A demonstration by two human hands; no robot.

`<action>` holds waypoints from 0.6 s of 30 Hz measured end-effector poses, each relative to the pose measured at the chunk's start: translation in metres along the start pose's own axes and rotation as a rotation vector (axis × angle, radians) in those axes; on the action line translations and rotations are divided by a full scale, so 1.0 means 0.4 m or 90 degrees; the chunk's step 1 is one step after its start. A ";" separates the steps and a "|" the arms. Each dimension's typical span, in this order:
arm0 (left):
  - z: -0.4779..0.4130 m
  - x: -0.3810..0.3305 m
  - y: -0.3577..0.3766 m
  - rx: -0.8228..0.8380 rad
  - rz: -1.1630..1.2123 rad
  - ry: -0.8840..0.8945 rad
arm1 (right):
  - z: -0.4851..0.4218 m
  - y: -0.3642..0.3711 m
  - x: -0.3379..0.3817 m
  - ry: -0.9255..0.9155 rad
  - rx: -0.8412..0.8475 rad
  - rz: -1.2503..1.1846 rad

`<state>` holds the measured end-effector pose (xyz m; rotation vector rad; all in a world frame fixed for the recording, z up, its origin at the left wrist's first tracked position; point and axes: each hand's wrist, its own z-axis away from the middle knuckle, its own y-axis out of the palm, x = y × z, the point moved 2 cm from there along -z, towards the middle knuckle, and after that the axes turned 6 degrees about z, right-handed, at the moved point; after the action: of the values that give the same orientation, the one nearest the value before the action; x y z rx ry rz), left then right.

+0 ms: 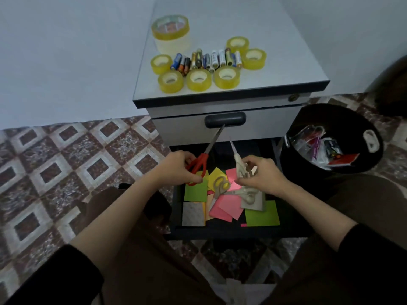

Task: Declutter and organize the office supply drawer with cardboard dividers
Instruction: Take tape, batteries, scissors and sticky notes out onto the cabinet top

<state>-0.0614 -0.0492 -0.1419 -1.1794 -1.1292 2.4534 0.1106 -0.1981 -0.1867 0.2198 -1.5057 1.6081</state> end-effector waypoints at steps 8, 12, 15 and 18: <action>0.096 -0.180 -0.194 -0.151 0.016 0.131 | 0.036 -0.196 0.163 -0.158 -0.245 -0.144; 0.067 -0.264 -0.292 -0.212 0.052 0.134 | -0.033 -0.300 0.241 -0.178 -0.288 -0.161; 0.007 -0.312 -0.352 -0.235 0.021 0.117 | -0.101 -0.357 0.286 -0.169 -0.303 -0.156; -0.066 -0.347 -0.400 -0.248 -0.012 0.080 | -0.168 -0.401 0.308 -0.153 -0.328 -0.186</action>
<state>0.0271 0.0114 0.0424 -1.3921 -1.6175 2.1690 0.1780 -0.1040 -0.0080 0.3321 -1.9180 0.9509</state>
